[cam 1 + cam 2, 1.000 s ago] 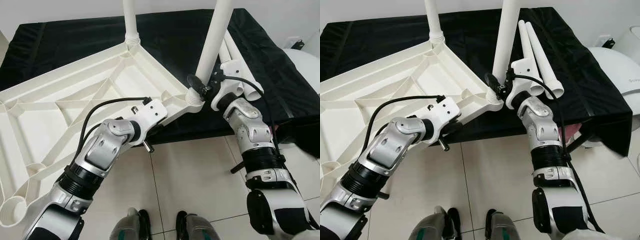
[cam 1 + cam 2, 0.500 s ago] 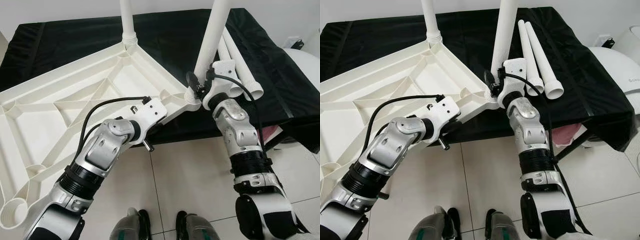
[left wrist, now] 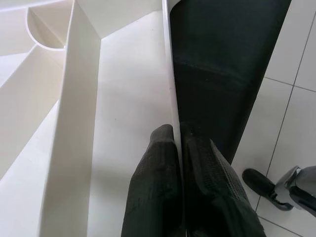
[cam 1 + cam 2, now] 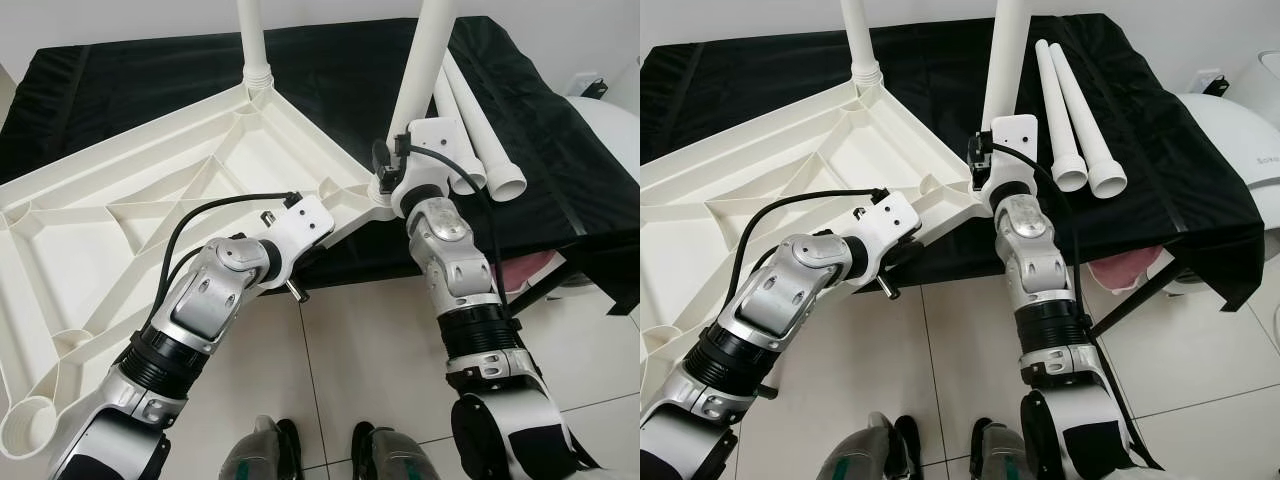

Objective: Building children table

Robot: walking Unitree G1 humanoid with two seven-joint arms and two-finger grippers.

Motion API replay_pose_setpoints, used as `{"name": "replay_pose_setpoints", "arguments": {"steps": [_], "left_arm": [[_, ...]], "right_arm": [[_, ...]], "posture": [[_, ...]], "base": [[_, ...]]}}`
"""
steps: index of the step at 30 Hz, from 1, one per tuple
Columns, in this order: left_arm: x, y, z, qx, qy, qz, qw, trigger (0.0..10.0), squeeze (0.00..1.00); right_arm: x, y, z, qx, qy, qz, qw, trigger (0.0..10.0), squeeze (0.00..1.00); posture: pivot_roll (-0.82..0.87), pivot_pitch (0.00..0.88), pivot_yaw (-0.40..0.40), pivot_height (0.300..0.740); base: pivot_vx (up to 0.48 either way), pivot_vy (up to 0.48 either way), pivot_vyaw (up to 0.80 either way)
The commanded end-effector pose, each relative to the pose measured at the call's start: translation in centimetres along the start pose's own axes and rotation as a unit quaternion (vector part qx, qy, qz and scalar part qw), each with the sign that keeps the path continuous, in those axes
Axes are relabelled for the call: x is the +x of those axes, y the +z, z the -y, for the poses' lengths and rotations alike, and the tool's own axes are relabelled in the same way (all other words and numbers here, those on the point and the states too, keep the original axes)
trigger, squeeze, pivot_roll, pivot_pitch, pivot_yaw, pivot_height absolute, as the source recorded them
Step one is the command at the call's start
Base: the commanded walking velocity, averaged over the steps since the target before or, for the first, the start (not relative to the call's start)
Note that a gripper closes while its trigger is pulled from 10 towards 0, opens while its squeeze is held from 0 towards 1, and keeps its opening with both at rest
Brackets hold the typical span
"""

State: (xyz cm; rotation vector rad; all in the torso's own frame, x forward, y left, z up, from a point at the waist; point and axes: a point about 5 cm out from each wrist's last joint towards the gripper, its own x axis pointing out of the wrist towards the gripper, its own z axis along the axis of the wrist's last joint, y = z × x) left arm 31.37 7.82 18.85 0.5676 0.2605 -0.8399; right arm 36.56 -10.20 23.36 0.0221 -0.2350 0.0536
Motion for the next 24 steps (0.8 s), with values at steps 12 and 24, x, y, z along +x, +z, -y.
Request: {"name": "replay_pose_setpoints", "arguments": {"steps": [12, 24], "left_arm": [[-0.1, 0.4, 0.3, 0.014, 0.003, 0.009, 1.000, 10.0, 0.00], [0.0, 0.3, 0.6, 0.014, 0.001, 0.009, 1.000, 10.0, 0.00]], "right_arm": [[-0.3, 0.4, -0.2, -0.004, -0.033, 0.007, 0.999, 10.0, 1.00], [-0.1, 0.4, 1.1, 0.006, 0.010, -0.003, 1.000, 10.0, 0.00]], "posture": [[-0.09, 0.141, 0.010, 0.740], [-0.09, 0.134, 0.001, 0.740]], "base": [[0.000, 0.000, 0.00], [0.000, 0.000, 0.00]]}}
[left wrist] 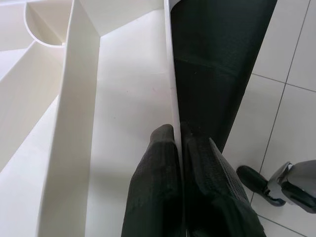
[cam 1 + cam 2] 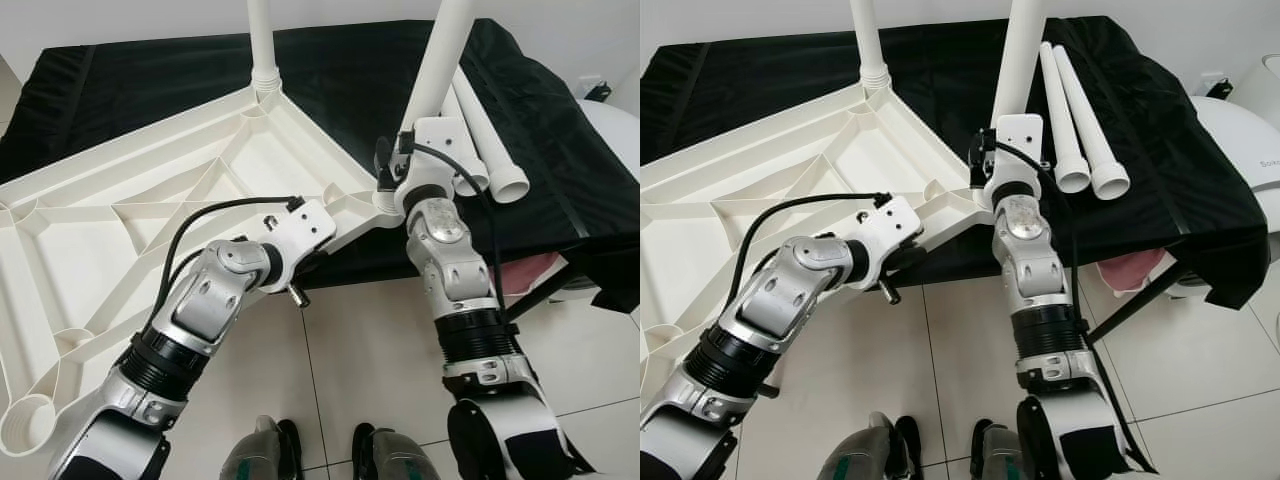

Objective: Building children table

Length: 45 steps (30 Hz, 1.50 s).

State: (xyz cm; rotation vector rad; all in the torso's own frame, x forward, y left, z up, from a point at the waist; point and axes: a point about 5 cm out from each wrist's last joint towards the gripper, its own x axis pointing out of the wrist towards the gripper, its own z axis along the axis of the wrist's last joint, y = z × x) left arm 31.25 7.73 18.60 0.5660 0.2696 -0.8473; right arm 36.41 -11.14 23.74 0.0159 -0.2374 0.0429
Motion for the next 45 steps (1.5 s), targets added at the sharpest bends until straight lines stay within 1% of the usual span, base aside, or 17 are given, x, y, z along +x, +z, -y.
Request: {"name": "replay_pose_setpoints", "arguments": {"steps": [1, 2, 7, 8, 9, 11, 14, 15, 17, 19, 20, 21, 25, 30, 36, 41, 45], "left_arm": [[-0.1, 0.5, 0.4, 0.015, 0.006, 0.012, 1.000, 10.0, 0.00], [-0.1, 0.5, 0.4, 0.016, 0.005, 0.012, 1.000, 10.0, 0.00], [-0.1, 0.5, 0.4, 0.015, 0.005, 0.012, 1.000, 10.0, 0.00], [-0.1, 0.5, 0.4, 0.015, 0.005, 0.012, 1.000, 10.0, 0.00], [-0.1, 0.5, 0.5, 0.014, 0.005, 0.012, 1.000, 10.0, 0.00], [-0.1, 0.5, 0.5, 0.014, 0.005, 0.012, 1.000, 10.0, 0.00], [-0.1, 0.4, 0.5, 0.015, 0.004, 0.012, 1.000, 10.0, 0.00], [-0.1, 0.4, 0.5, 0.015, 0.004, 0.012, 1.000, 10.0, 0.00], [-0.1, 0.4, 0.5, 0.016, 0.004, 0.012, 1.000, 10.0, 0.00], [-0.1, 0.5, 0.5, 0.017, 0.004, 0.012, 1.000, 10.0, 0.00], [-0.1, 0.5, 0.5, 0.017, 0.004, 0.012, 1.000, 10.0, 0.00], [-0.1, 0.5, 0.5, 0.017, 0.003, 0.012, 1.000, 10.0, 0.00], [-0.1, 0.5, 0.5, 0.016, 0.004, 0.012, 1.000, 10.0, 0.00], [-0.1, 0.5, 0.4, 0.015, 0.005, 0.012, 1.000, 10.0, 0.00], [-0.1, 0.6, 0.4, 0.015, 0.005, 0.012, 1.000, 10.0, 0.00], [-0.1, 0.6, 0.3, 0.016, 0.005, 0.012, 1.000, 10.0, 0.00], [-0.1, 0.6, 0.3, 0.017, 0.005, 0.012, 1.000, 10.0, 0.00]], "right_arm": [[0.0, 0.0, 0.2, 0.010, 0.015, -0.004, 1.000, 10.0, 0.00], [0.0, 0.0, 0.4, 0.012, 0.023, -0.005, 1.000, 10.0, 1.00], [0.1, 0.0, 1.1, 0.019, 0.044, -0.008, 0.999, 10.0, 1.00], [0.2, 0.0, 1.4, 0.027, 0.065, -0.012, 0.997, 10.0, 1.00], [0.3, -0.3, 2.6, 0.042, 0.103, -0.021, 0.994, 10.0, 0.00], [0.3, -0.3, 2.6, 0.042, 0.103, -0.021, 0.994, 10.0, 0.00], [0.4, -0.8, 4.0, 0.048, 0.160, -0.039, 0.985, 10.0, 0.00], [0.4, -0.8, 4.0, 0.048, 0.160, -0.039, 0.985, 10.0, 0.00], [0.2, -0.9, 4.1, 0.045, 0.191, -0.038, 0.980, 10.0, 0.00], [-0.4, -1.2, 4.1, 0.034, 0.257, -0.041, 0.965, 10.0, 0.00], [-0.4, -1.2, 4.1, 0.034, 0.257, -0.041, 0.965, 10.0, 0.00], [-0.8, -1.6, 4.2, 0.031, 0.301, -0.053, 0.952, 10.0, 0.00], [-0.8, -1.6, 4.3, 0.031, 0.322, -0.055, 0.944, 10.0, 0.00], [-0.7, -1.1, 5.1, 0.027, 0.376, -0.052, 0.925, 10.0, 0.00], [-0.2, -1.0, 5.8, 0.012, 0.380, -0.053, 0.923, 10.0, 0.00], [0.2, -0.8, 6.7, 0.005, 0.368, -0.051, 0.928, 10.0, 0.00], [0.4, -0.7, 7.1, 0.004, 0.376, -0.050, 0.925, 10.0, 0.00]], "posture": [[-0.09, 0.134, 0.001, 0.740], [-0.09, 0.134, 0.001, 0.740], [-0.09, 0.132, -0.001, 0.740], [-0.09, 0.132, -0.001, 0.740], [-0.09, 0.132, -0.002, 0.740], [-0.09, 0.132, -0.002, 0.740], [-0.09, 0.131, 0.000, 0.740], [-0.09, 0.131, 0.000, 0.740], [-0.09, 0.130, 0.001, 0.740], [-0.09, 0.130, 0.002, 0.740], [-0.09, 0.130, 0.002, 0.740], [-0.09, 0.130, 0.002, 0.740], [-0.09, 0.134, 0.003, 0.740], [-0.09, 0.138, 0.004, 0.740], [-0.09, 0.140, 0.007, 0.740], [-0.09, 0.142, 0.011, 0.740], [-0.09, 0.144, 0.014, 0.740]], "base": [[0.000, 0.000, 0.00], [0.000, 0.000, 0.00], [0.000, 0.000, 0.00], [0.000, 0.000, 0.00], [0.000, 0.000, 0.00], [0.000, 0.000, 0.00], [0.000, 0.000, 0.00], [0.000, 0.000, 0.00], [0.000, 0.000, 0.00], [0.000, 0.000, 0.00], [0.000, 0.000, 0.00], [0.000, 0.000, 0.00], [0.000, 0.000, 0.00], [0.000, 0.000, 0.00], [0.000, 0.000, 0.00], [0.000, 0.000, 0.00], [0.000, 0.000, 0.00]]}}
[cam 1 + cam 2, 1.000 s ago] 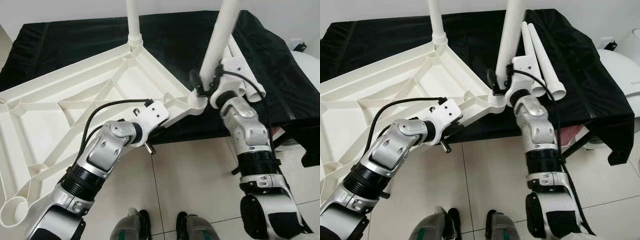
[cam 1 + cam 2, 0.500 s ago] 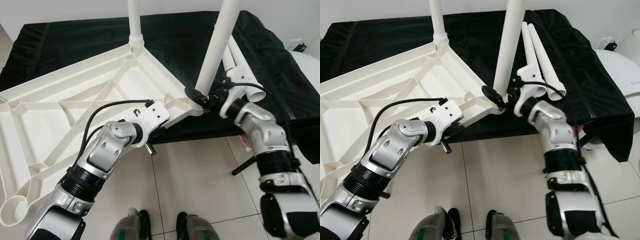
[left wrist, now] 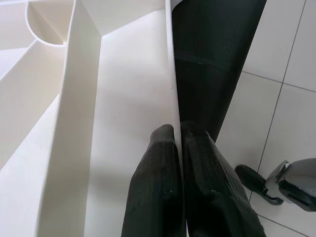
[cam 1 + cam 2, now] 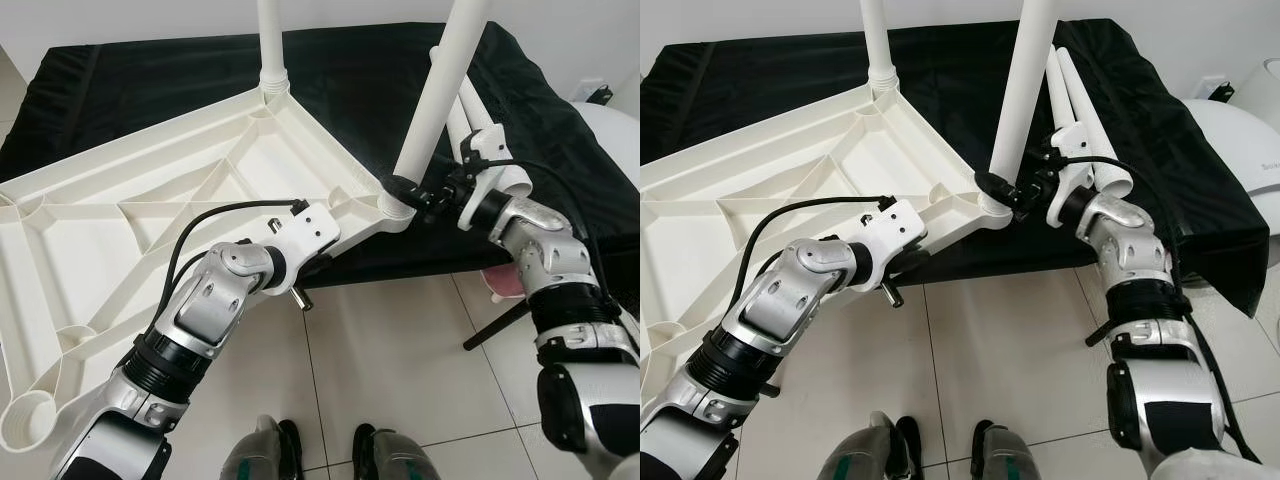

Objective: Building children table

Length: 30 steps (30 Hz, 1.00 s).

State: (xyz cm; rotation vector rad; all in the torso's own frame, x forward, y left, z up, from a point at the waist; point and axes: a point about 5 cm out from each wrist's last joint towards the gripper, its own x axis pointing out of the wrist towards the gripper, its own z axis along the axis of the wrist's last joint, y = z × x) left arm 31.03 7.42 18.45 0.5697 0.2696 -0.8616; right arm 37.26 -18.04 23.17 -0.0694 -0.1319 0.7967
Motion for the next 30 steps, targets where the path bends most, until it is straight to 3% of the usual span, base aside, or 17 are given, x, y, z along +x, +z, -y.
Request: {"name": "replay_pose_setpoints", "arguments": {"steps": [1, 10, 11, 14, 16, 17, 30], "left_arm": [[-0.3, 0.6, -0.1, 0.014, 0.011, 0.011, 1.000, 10.0, 0.00], [-0.3, 0.6, -0.2, 0.013, 0.011, 0.011, 1.000, 10.0, 0.00], [-0.3, 0.6, -0.2, 0.013, 0.012, 0.011, 1.000, 10.0, 0.00], [-0.3, 0.6, -0.2, 0.013, 0.012, 0.012, 1.000, 10.0, 0.00], [-0.3, 0.7, -0.2, 0.013, 0.012, 0.013, 1.000, 10.0, 0.00], [-0.3, 0.7, -0.2, 0.014, 0.012, 0.013, 1.000, 10.0, 0.00], [-0.3, 0.9, -0.1, 0.015, 0.009, 0.015, 1.000, 10.0, 0.00]], "right_arm": [[-0.1, -0.1, 0.1, 0.000, 0.007, -0.001, 1.000, 10.0, 0.00], [-0.1, 0.2, 0.5, -0.006, 0.025, 0.004, 1.000, 9.9, 0.00], [0.0, 0.3, 0.5, -0.006, 0.030, 0.005, 1.000, 0.0, 0.00], [0.1, 0.4, 0.6, -0.006, 0.033, 0.006, 0.999, 0.0, 0.00], [0.3, 0.6, 0.7, -0.008, 0.037, 0.010, 0.999, 8.1, 0.00], [0.5, 0.8, 0.7, -0.008, 0.040, 0.012, 0.999, 10.0, 0.00], [1.8, 0.6, 0.1, -0.004, 0.058, 0.016, 0.998, 10.0, 0.00]], "posture": [[-0.09, 0.144, 0.014, 0.740], [-0.09, 0.146, 0.015, 0.740], [-0.09, 0.146, 0.015, 0.740], [-0.09, 0.146, 0.016, 0.740], [-0.09, 0.145, 0.017, 0.740], [-0.09, 0.145, 0.017, 0.740], [-0.08, 0.139, 0.019, 0.740]], "base": [[0.000, 0.000, 0.00], [0.000, 0.000, 0.00], [0.000, 0.000, 0.00], [0.000, 0.000, 0.00], [0.000, 0.000, 0.00], [0.000, 0.000, 0.00], [0.000, 0.000, 0.00]]}}
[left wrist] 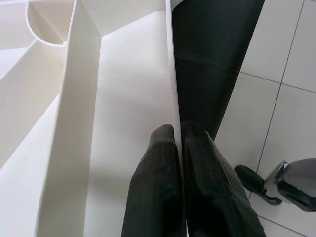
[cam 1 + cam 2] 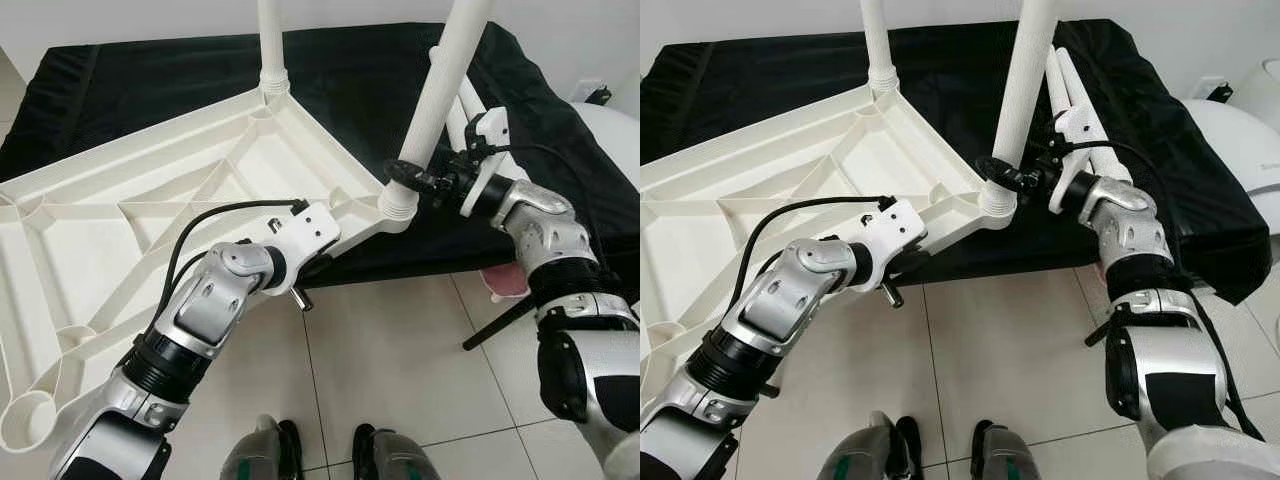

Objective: Building children table

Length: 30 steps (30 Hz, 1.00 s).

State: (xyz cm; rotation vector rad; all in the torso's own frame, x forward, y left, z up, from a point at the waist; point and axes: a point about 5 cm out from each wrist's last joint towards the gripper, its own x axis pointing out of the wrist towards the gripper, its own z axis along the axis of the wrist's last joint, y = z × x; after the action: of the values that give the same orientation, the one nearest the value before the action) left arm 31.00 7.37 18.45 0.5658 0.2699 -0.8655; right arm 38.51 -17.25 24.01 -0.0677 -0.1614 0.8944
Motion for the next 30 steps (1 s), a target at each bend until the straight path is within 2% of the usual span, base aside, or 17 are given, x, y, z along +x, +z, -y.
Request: {"name": "replay_pose_setpoints", "arguments": {"steps": [1, 2, 3, 6, 7, 11, 20, 21, 22, 23, 25, 30], "left_arm": [[-0.3, 0.8, -0.1, 0.017, 0.011, 0.014, 1.000, 10.0, 0.00], [-0.4, 0.8, -0.1, 0.017, 0.011, 0.014, 1.000, 10.0, 0.00], [-0.4, 0.8, -0.1, 0.017, 0.011, 0.014, 1.000, 10.0, 0.00], [-0.4, 0.9, -0.1, 0.017, 0.011, 0.014, 1.000, 10.0, 0.00], [-0.4, 0.9, 0.0, 0.017, 0.011, 0.015, 1.000, 10.0, 0.00], [-0.5, 1.0, 0.1, 0.019, 0.008, 0.018, 1.000, 10.0, 0.00], [-0.6, 1.1, 0.1, 0.020, 0.007, 0.017, 1.000, 10.0, 0.00], [-0.6, 1.1, 0.0, 0.020, 0.007, 0.017, 1.000, 10.0, 0.00], [-0.6, 1.1, 0.0, 0.020, 0.007, 0.017, 1.000, 10.0, 0.00], [-0.6, 1.1, 0.0, 0.019, 0.007, 0.016, 1.000, 10.0, 0.00], [-0.7, 1.1, 0.1, 0.019, 0.007, 0.016, 1.000, 10.0, 0.00], [-0.7, 1.1, 0.1, 0.019, 0.005, 0.016, 1.000, 10.0, 0.00]], "right_arm": [[0.3, -0.1, -0.3, -0.001, 0.010, 0.000, 1.000, 10.0, 0.00], [0.4, -0.2, -0.3, -0.001, 0.011, -0.001, 1.000, 10.0, 0.00], [0.4, -0.4, -0.3, 0.001, 0.011, -0.003, 1.000, 7.0, 0.00], [0.4, -0.4, -0.3, 0.003, 0.011, -0.003, 1.000, 7.0, 0.00], [0.3, -0.7, -0.3, 0.003, 0.011, -0.006, 1.000, 10.0, 0.00], [0.1, -1.5, -0.4, 0.004, 0.002, -0.015, 1.000, 10.0, 0.00], [-0.2, -2.0, -0.1, 0.008, -0.017, -0.015, 1.000, 10.0, 0.00], [-0.3, -1.9, 0.0, 0.010, -0.021, -0.011, 1.000, 6.1, 0.00], [-0.3, -1.9, 0.0, 0.010, -0.021, -0.011, 1.000, 6.1, 0.00], [-0.3, -1.9, 0.0, 0.011, -0.024, -0.008, 1.000, 0.4, 0.00], [-0.3, -1.9, 0.1, 0.012, -0.026, -0.005, 1.000, 0.0, 0.00], [-0.4, -2.1, 0.0, 0.020, -0.033, 0.004, 0.999, 0.0, 0.00]], "posture": [[-0.08, 0.139, 0.019, 0.740], [-0.08, 0.139, 0.019, 0.740], [-0.08, 0.138, 0.017, 0.740], [-0.08, 0.138, 0.017, 0.740], [-0.08, 0.140, 0.017, 0.740], [-0.08, 0.143, 0.020, 0.740], [-0.08, 0.151, 0.026, 0.740], [-0.08, 0.152, 0.026, 0.740], [-0.08, 0.152, 0.026, 0.740], [-0.08, 0.152, 0.026, 0.740], [-0.08, 0.155, 0.028, 0.740], [-0.08, 0.157, 0.029, 0.740]], "base": [[0.000, 0.000, 0.00], [0.000, 0.000, 0.00], [0.000, 0.000, 0.00], [0.000, 0.000, 0.00], [0.000, 0.000, 0.00], [0.000, 0.000, 0.00], [0.000, 0.000, 0.00], [0.000, 0.000, 0.00], [0.000, 0.000, 0.00], [0.000, 0.000, 0.00], [0.000, 0.000, 0.00], [0.000, 0.000, 0.00]]}}
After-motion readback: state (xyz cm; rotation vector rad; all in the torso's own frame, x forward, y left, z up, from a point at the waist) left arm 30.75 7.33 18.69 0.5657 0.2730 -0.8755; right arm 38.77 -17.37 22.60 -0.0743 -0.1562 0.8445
